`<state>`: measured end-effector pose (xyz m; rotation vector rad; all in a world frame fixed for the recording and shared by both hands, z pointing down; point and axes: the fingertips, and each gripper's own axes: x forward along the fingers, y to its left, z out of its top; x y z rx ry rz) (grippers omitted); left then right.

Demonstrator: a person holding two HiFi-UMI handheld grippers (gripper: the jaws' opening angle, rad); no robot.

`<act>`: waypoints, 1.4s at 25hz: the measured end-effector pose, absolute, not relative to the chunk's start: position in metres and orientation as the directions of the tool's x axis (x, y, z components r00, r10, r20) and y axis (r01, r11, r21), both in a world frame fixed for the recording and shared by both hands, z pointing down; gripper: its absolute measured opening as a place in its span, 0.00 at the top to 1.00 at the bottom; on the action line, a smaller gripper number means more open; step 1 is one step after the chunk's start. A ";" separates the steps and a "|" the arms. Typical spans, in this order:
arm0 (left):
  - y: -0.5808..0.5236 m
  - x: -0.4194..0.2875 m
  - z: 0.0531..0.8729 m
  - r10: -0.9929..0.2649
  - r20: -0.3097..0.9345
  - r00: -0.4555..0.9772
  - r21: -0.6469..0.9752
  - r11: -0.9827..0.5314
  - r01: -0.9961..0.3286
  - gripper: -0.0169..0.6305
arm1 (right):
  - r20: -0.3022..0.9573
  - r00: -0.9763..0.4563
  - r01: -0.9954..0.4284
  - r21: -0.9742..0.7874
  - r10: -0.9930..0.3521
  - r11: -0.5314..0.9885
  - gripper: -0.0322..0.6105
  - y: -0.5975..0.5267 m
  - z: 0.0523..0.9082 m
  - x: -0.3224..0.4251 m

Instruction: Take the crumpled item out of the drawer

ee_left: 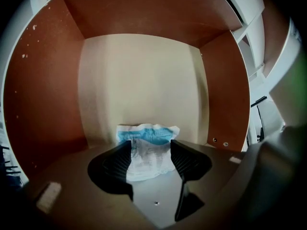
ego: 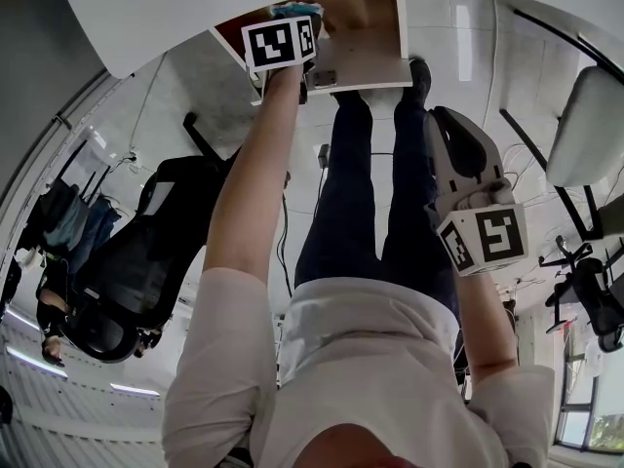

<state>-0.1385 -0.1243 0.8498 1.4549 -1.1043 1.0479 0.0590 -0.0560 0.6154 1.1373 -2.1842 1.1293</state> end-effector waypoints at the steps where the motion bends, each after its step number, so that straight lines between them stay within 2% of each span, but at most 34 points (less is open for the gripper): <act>1: -0.124 -0.139 0.851 -0.119 0.971 0.206 0.195 -0.096 -0.976 0.57 | 0.671 -0.575 -0.818 -0.469 -0.468 0.333 0.94 -0.055 0.616 0.057; 16: -0.123 -0.144 0.858 -0.148 0.979 0.139 0.128 -0.086 -0.988 0.65 | 0.667 -0.585 -0.811 -0.490 -0.461 0.319 0.94 -0.050 0.619 0.055; 26: -0.118 -0.153 0.858 -0.163 0.969 0.187 0.186 -0.023 -0.982 0.80 | 0.663 -0.590 -0.807 -0.509 -0.461 0.300 0.94 -0.046 0.618 0.052; 35: -0.118 -0.155 0.851 -0.186 0.966 0.180 0.176 -0.037 -0.984 0.86 | 0.661 -0.588 -0.808 -0.508 -0.466 0.300 0.94 -0.041 0.615 0.054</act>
